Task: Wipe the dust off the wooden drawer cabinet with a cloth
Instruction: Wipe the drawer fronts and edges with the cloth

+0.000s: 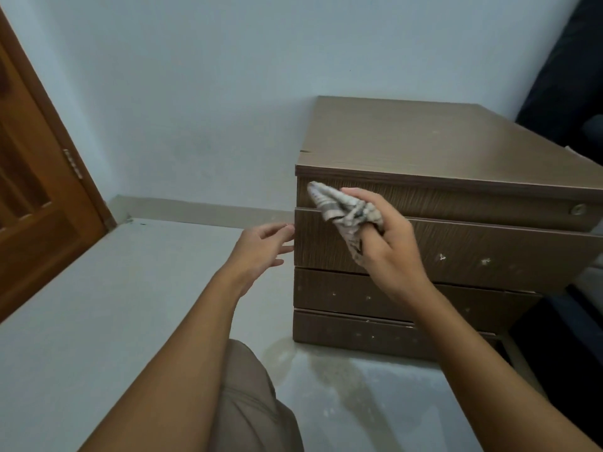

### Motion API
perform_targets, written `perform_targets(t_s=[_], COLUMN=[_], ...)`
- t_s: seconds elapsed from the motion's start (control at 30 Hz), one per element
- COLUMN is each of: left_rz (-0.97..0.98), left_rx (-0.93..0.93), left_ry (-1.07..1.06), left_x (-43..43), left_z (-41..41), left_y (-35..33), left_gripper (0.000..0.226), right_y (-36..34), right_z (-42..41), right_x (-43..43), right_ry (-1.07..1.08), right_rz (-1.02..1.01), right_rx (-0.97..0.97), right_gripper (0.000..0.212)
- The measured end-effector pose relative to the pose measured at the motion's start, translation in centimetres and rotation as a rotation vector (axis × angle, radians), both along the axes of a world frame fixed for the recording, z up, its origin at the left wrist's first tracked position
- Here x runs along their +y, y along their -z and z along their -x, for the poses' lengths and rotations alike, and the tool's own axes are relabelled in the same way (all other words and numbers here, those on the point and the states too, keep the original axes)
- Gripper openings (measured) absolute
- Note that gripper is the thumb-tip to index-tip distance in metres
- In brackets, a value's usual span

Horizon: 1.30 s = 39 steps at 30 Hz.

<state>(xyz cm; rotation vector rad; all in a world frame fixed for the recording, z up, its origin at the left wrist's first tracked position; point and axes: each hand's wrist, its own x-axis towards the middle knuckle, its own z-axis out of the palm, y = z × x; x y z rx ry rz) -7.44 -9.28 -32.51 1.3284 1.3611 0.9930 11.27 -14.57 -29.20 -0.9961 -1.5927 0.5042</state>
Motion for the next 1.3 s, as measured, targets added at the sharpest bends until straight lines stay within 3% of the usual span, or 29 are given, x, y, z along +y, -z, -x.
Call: perform_targets(t_s=[0.07, 0.3, 0.57, 0.83, 0.9, 1.07, 1.3], left_rz=[-0.066, -0.145, -0.142, -0.169, -0.176, -0.189, -0.192], left_rx=[0.069, 0.127, 0.125, 0.126, 0.126, 0.125, 0.159], left_ry=[-0.056, -0.197, -0.329, -0.323, -0.318, -0.287, -0.251], left_x=[0.2, 0.9, 1.0, 1.0, 1.0, 1.0, 1.0], left_z=[-0.5, -1.7, -3.4, -3.3, -3.2, -3.2, -3.0], left_y=[0.4, 0.8, 0.9, 1.1, 1.3, 1.4, 1.7], left_gripper=[0.034, 0.03, 0.033, 0.039, 0.04, 0.039, 0.041], right_y=[0.9, 4.7, 7.8, 9.8, 10.1, 9.4, 8.5], right_z=[-1.2, -4.9, -9.0, -14.5, -16.1, -18.7, -17.1], right_x=[-1.3, -3.4, -4.7, -6.1, -5.8, -4.6, -1.2], right_ry=[0.083, 0.293, 0.525, 1.024, 1.091, 1.109, 1.03], right_rz=[0.03, 0.34, 0.381, 0.108, 0.086, 0.078, 0.143], right_rx=[0.216, 0.696, 0.966, 0.777, 0.791, 0.76, 0.648], right_gripper=[0.04, 0.021, 0.014, 0.008, 0.015, 0.042, 0.057])
